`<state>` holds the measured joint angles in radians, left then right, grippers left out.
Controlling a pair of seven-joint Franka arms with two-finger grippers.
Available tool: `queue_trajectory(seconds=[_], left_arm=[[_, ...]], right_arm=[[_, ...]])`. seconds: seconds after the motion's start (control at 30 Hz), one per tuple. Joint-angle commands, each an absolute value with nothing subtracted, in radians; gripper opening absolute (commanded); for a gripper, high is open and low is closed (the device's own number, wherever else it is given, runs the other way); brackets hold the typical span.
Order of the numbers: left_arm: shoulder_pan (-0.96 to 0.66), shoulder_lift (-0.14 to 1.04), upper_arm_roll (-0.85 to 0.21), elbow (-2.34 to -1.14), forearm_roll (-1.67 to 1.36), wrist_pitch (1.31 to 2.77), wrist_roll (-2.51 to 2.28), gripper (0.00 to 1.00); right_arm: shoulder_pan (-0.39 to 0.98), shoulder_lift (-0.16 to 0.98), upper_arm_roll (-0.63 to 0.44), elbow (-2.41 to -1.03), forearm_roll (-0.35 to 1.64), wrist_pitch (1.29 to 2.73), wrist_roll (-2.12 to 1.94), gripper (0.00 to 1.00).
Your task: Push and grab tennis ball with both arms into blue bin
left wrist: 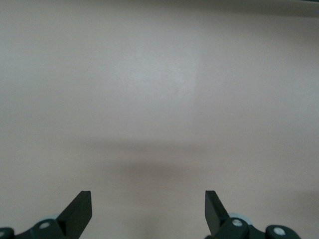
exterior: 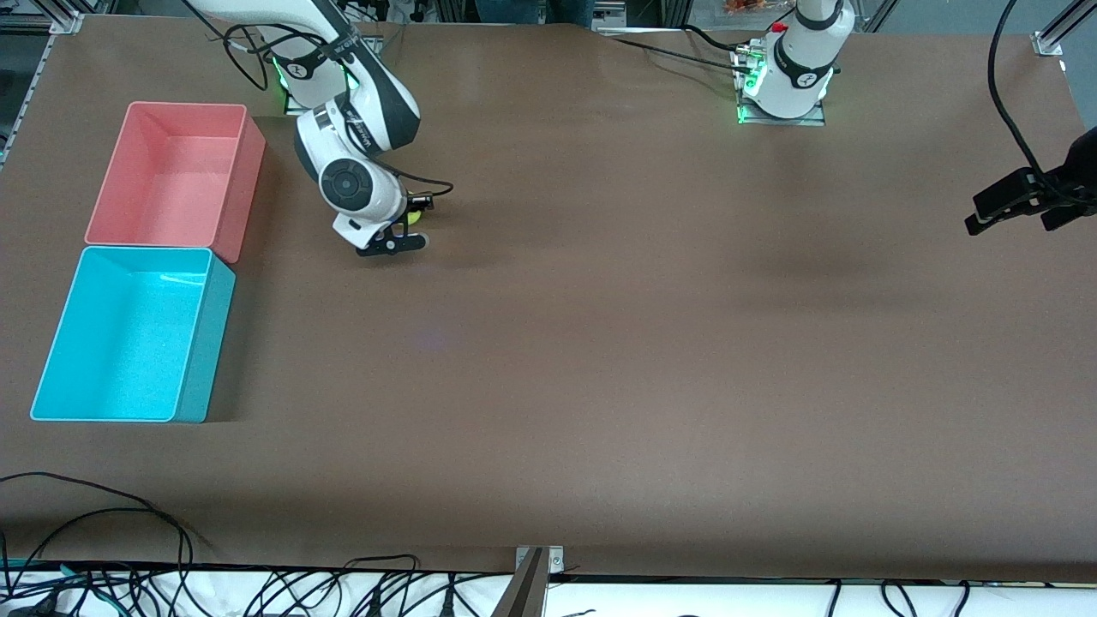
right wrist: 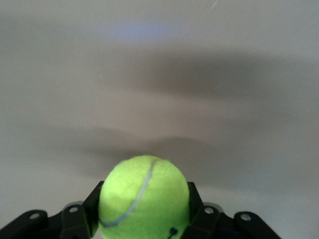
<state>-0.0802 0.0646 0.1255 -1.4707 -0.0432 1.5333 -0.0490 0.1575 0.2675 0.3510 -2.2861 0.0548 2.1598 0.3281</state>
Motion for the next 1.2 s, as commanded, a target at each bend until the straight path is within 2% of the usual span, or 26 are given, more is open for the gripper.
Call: queue_trajectory(seconds=[0.0,0.2,0.43,0.83,1.17], left_arm=[[-0.092,0.040,0.109,-1.513,-0.067,1.549,-0.023,1.00],[-0.092,0.049,0.100,-1.509,-0.098,1.548,-0.020,1.00],[-0.092,0.057,0.083,-1.508,-0.087,1.548,-0.020,1.00],[-0.086,0.060,0.081,-1.506,-0.086,1.549,-0.021,1.00],[-0.080,0.071,0.084,-1.485,-0.097,1.551,-0.021,1.00]], right_arm=[[0.150,0.261,0.324,-2.111,0.063,1.929,0.285,0.46],[0.149,0.265,0.267,-1.971,0.054,1.752,0.221,0.46],[0.149,0.265,0.108,-1.849,0.057,1.612,0.063,0.46],[0.129,0.281,-0.130,-1.818,0.054,1.615,-0.090,0.47],[-0.030,0.333,-0.169,-1.818,0.025,1.667,-0.257,0.47]])
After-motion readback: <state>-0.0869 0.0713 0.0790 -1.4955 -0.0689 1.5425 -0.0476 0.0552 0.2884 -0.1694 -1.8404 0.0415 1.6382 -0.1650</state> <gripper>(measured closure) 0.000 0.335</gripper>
